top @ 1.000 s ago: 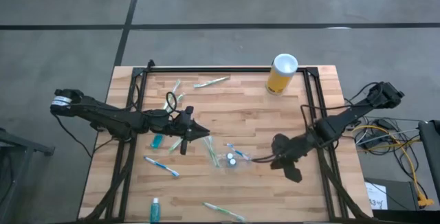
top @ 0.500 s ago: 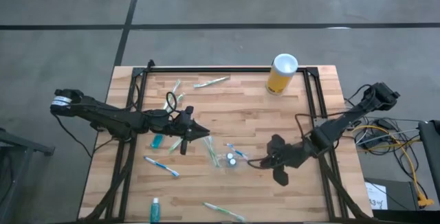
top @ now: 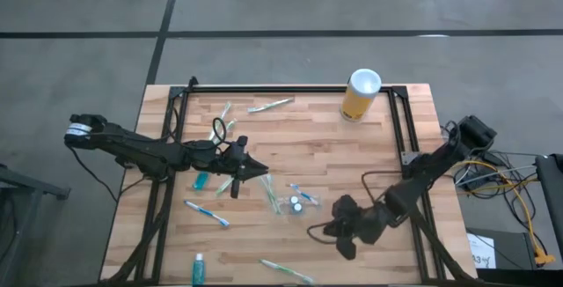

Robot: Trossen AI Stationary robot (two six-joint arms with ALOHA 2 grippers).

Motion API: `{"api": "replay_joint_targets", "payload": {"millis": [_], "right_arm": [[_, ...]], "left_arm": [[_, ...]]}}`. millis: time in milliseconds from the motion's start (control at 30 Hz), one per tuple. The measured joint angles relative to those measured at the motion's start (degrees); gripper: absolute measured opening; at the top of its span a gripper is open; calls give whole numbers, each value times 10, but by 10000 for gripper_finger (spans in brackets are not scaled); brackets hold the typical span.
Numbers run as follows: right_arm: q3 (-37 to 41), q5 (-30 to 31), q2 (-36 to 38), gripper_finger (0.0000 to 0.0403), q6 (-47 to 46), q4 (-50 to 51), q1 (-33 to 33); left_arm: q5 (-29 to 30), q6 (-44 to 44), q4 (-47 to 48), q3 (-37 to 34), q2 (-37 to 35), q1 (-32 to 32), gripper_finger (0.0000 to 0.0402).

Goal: Pick & Place toothbrushing station
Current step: Put the green toothbrush into the transparent organizer

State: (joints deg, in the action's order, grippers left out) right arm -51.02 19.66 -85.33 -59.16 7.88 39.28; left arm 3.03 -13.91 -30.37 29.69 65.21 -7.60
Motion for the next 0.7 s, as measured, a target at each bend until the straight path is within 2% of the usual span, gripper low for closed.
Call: {"api": "replay_joint_targets", "payload": {"millis": [367, 500, 700], "right_arm": [[-66, -4, -139, 44, -82, 6, 33], [-67, -4, -162, 55, -82, -5, 44], [-67, -1, -186, 83, -73, -78, 69]], "left_arm": [[0, 0, 0, 0, 0, 0, 53], [0, 0, 0, 0, 0, 0, 53], [0, 0, 0, 0, 0, 0, 53]]}}
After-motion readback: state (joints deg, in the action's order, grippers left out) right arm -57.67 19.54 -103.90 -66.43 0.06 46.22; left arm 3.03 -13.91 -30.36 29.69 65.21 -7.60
